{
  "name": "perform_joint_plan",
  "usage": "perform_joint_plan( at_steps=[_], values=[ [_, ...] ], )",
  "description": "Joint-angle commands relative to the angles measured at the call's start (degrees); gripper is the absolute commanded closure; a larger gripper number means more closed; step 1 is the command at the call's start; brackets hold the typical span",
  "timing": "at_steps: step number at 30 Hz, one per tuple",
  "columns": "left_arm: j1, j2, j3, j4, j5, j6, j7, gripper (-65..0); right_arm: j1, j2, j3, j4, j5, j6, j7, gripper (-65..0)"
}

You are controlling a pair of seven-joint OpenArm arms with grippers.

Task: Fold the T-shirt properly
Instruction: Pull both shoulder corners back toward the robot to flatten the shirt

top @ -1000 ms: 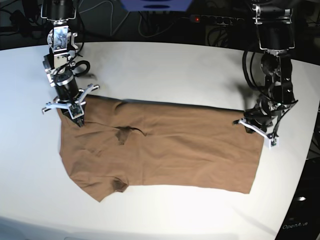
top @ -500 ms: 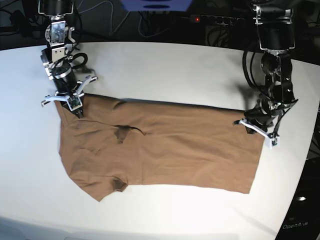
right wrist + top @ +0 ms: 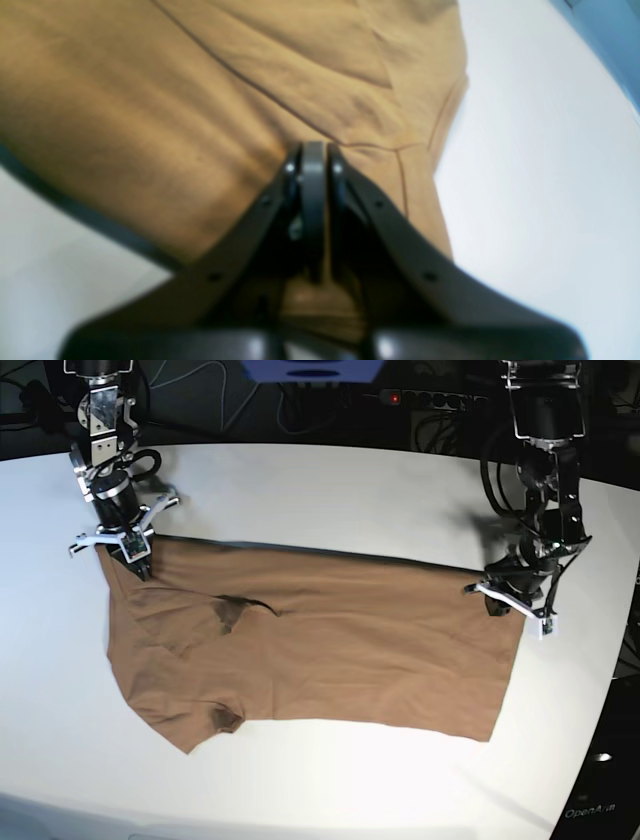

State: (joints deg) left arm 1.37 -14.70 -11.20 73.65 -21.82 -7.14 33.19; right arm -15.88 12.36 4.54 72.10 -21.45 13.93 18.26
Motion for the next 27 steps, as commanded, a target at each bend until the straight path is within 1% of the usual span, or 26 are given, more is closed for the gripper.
perform_joint_plan(
  at_steps=[1,4,10,15,19,21,27],
  values=[
    [1.8,0.1,0.3,-0.5,1.1,0.6,5.7,-2.7,-1.2,0.7,0.3,-0.1,-0.8,0.7,-3.2,-0.7],
    [3.7,1.1,0.3,-0.4,1.1,0.6,5.6,-2.7,-1.9,0.7,0.3,-0.1,-0.8,0.7,-3.2,-0.7],
    [9.7,2.3,0.3,6.7,1.1,0.7,5.6,-2.7,-3.6,0.7,0.3,-0.1,-0.8,0.7,-3.1,-0.7],
    [12.3,3.1,0.2,9.7,1.4,0.7,5.6,-2.7,-4.9,0.7,1.2,-0.1,-0.8,0.7,-2.8,-0.7],
    [13.8,3.0,0.2,9.7,1.4,0.6,5.6,-2.7,-6.6,0.5,4.6,-0.4,-0.7,0.7,1.6,-0.7],
    [14.4,2.8,0.2,9.7,1.4,0.5,5.6,-2.7,-7.4,0.4,6.2,-0.5,-0.7,0.7,2.9,-0.7],
    [16.5,2.7,0.2,9.8,1.4,0.5,5.4,-2.7,-9.0,0.5,8.0,-0.5,-0.7,0.8,4.4,-0.7]
  ],
)
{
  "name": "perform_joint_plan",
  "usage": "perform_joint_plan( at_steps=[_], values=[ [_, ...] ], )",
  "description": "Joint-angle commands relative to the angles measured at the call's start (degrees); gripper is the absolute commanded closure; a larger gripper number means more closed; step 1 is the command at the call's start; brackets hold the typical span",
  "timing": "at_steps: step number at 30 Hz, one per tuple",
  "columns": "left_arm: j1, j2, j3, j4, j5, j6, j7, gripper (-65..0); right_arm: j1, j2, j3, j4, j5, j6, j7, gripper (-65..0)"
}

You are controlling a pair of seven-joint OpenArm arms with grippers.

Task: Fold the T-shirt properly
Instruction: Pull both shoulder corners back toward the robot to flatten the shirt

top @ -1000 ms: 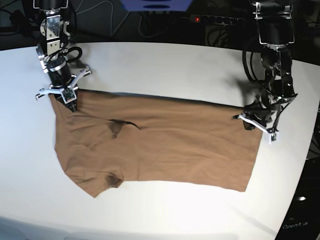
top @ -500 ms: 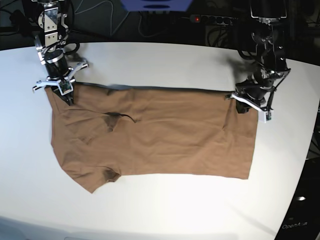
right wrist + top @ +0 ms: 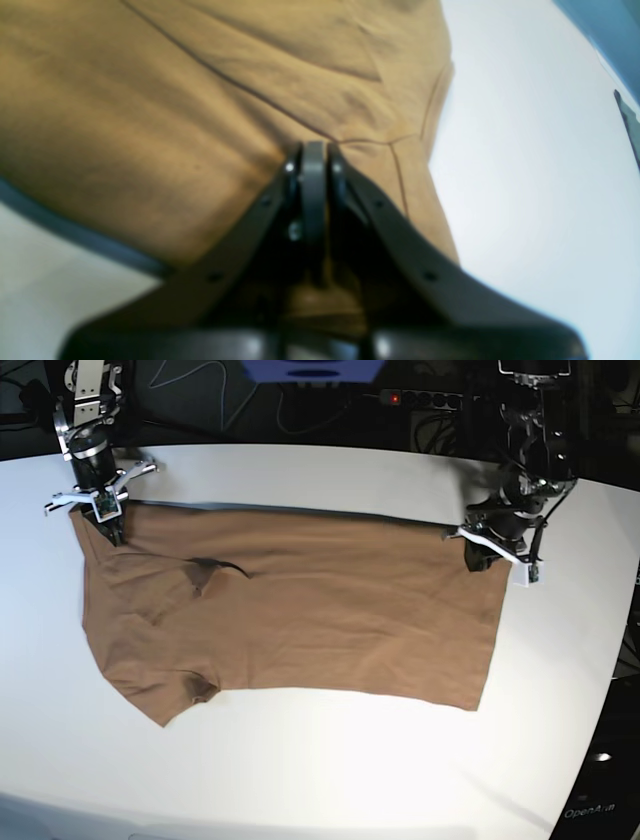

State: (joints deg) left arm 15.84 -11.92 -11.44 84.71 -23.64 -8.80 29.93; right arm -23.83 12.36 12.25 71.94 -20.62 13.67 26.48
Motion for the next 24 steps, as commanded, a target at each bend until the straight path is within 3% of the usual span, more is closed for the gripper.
perform_joint_plan(
  at_steps=[1,16,20,24],
  values=[
    [2.6,-0.1,0.4,-1.2,3.2,2.2,8.6,-2.7,-1.6,0.5,0.4,-0.3,-1.6,1.1,-3.2,-0.7],
    [8.1,-0.1,0.3,4.2,3.2,2.2,8.4,-2.6,-4.1,-1.0,0.4,0.0,-1.6,1.1,-0.9,-0.7],
    [8.1,-0.1,-2.3,4.3,3.3,2.2,8.3,-2.6,-4.5,-1.0,0.4,0.1,-1.6,1.1,-0.5,-0.7],
    [7.9,-0.1,-3.6,4.4,3.3,2.1,8.4,-2.6,-4.6,-1.0,0.5,0.1,-1.6,1.1,2.7,-0.7]
  ],
)
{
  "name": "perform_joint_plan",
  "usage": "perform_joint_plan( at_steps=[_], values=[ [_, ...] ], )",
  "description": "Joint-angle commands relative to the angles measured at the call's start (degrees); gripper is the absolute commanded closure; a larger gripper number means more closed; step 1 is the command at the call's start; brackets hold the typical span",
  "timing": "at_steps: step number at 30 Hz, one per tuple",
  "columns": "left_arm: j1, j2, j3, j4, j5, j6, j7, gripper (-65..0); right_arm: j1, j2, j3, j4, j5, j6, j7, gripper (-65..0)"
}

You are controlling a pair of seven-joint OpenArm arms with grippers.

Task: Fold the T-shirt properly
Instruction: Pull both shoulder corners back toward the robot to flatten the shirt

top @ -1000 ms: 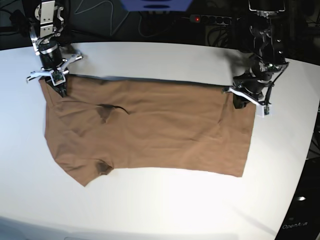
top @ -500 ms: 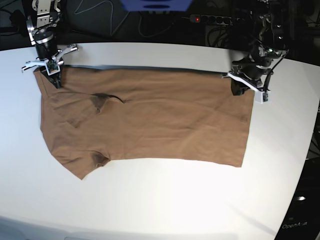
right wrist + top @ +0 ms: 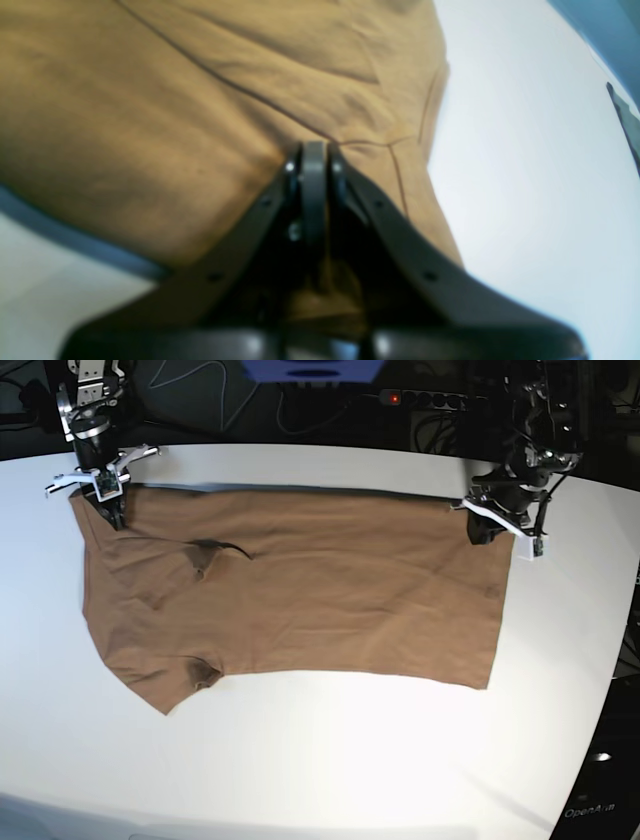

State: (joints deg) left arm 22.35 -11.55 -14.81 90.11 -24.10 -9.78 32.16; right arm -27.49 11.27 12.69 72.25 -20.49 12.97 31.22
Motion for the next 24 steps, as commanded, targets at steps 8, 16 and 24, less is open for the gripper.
perform_joint_plan(
  at_steps=[8,16,24],
  values=[
    [1.1,-0.5,-0.3,-0.9,3.7,3.1,6.2,-2.6,-1.0,-1.0,2.7,2.8,-1.7,1.7,-1.8,-0.7],
    [-0.1,-0.5,-0.3,-0.9,3.7,3.1,6.5,-2.6,-0.8,-1.0,3.0,4.0,-1.7,1.7,-1.8,-0.7],
    [-0.2,-0.5,-0.3,-0.9,3.7,3.1,6.3,-2.6,-0.5,-1.0,3.1,4.1,-1.6,1.7,-0.8,-0.7]
  ],
)
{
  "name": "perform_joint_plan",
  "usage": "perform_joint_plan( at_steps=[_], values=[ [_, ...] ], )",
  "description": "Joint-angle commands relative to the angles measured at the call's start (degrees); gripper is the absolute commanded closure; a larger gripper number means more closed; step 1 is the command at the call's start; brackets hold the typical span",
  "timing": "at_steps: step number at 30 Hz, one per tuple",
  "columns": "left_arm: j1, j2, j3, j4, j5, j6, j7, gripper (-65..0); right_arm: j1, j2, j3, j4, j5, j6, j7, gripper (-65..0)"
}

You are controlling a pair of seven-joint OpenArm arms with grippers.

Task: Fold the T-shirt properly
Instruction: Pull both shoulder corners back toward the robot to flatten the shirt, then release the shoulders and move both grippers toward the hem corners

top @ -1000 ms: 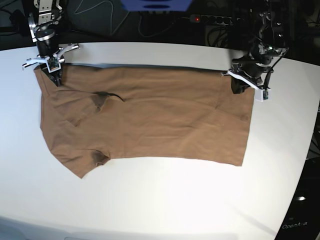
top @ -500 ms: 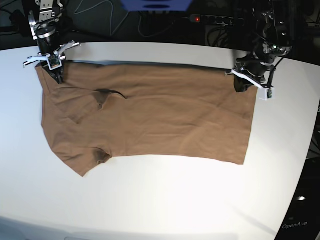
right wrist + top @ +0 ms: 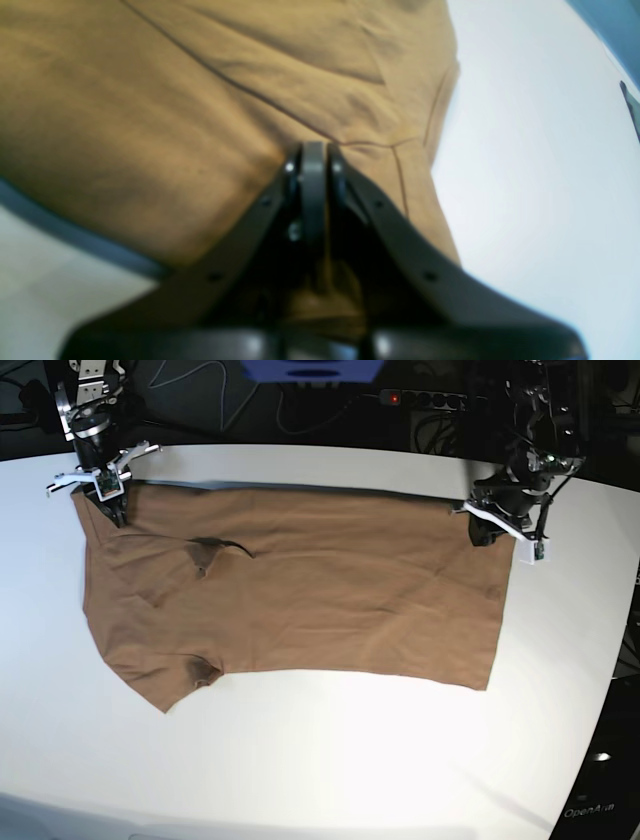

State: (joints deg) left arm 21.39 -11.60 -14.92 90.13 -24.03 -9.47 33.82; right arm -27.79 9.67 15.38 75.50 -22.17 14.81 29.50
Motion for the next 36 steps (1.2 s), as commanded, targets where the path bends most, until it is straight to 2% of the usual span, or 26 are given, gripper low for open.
perform_joint_plan(
  at_steps=[1,7,14,18,24,36],
  values=[
    [0.7,-0.5,-0.2,-0.9,3.7,2.7,4.6,-2.6,-0.2,0.6,0.8,0.8,0.1,-0.2,1.8,-0.7],
    [-0.1,-0.5,-0.2,-0.9,3.7,2.7,4.9,-2.6,-0.2,-0.7,4.9,0.8,0.1,-0.2,6.4,-0.7],
    [-0.1,-0.1,-0.1,-0.9,3.7,2.7,4.9,-2.6,-0.6,-0.7,6.2,0.8,0.1,-0.2,10.6,-0.7],
    [-0.1,-0.1,-0.1,-0.9,3.7,2.7,4.9,-2.6,-0.6,-3.7,9.5,0.8,0.0,-0.1,14.9,-0.7],
    [0.0,0.0,-0.1,-0.3,3.6,2.7,4.5,-2.6,-0.6,-4.3,10.0,0.8,-0.1,0.0,15.2,-0.7],
    [1.7,0.1,-0.2,12.2,3.7,3.0,5.0,-2.6,-0.8,-4.3,10.2,0.7,-0.1,0.0,15.5,-0.7]
  ],
)
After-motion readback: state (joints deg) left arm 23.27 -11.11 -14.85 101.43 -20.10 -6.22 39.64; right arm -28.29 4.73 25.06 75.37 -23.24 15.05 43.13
